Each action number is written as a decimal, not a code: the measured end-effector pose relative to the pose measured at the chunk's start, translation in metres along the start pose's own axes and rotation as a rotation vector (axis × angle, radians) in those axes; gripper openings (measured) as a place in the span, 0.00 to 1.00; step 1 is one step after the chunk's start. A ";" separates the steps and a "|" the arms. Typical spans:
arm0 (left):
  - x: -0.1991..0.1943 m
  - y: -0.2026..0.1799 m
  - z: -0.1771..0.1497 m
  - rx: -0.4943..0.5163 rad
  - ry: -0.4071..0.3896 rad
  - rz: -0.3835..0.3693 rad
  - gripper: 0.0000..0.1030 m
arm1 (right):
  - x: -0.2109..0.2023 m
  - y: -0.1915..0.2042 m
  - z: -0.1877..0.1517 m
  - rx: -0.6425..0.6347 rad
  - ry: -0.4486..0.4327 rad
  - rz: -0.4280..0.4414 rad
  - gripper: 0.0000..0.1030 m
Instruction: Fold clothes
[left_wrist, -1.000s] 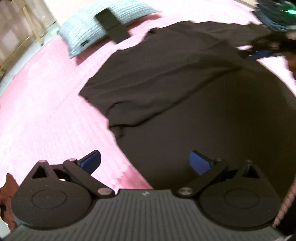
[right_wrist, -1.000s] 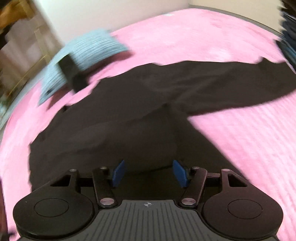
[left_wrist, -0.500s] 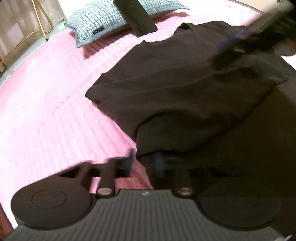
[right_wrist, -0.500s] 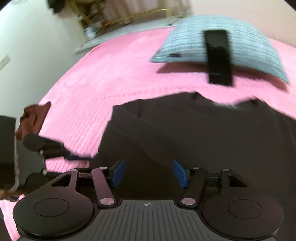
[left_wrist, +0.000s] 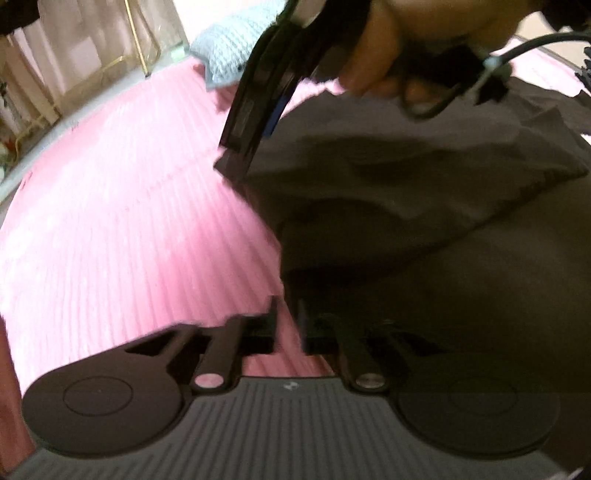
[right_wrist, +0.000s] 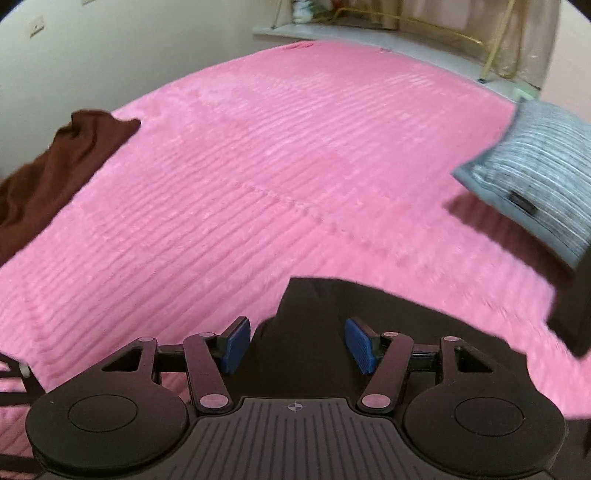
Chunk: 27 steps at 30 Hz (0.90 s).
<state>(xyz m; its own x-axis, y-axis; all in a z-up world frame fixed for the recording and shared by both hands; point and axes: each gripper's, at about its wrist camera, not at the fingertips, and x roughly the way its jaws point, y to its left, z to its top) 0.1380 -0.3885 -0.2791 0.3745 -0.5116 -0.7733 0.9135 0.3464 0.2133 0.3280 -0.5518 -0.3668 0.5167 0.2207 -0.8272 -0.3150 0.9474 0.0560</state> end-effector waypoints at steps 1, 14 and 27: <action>0.004 0.003 0.003 0.005 -0.010 -0.016 0.32 | 0.005 -0.001 0.003 -0.009 0.011 0.008 0.59; -0.003 -0.002 -0.006 0.050 -0.057 -0.040 0.04 | 0.026 -0.018 0.019 0.071 0.045 -0.013 0.02; -0.030 0.010 -0.023 -0.056 0.070 0.014 0.20 | -0.075 -0.020 -0.107 0.566 -0.109 -0.077 0.58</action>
<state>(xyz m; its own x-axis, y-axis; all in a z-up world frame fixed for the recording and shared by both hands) 0.1326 -0.3518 -0.2679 0.3732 -0.4513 -0.8106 0.8974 0.3974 0.1918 0.2100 -0.6126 -0.3655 0.6101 0.1403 -0.7798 0.1860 0.9313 0.3131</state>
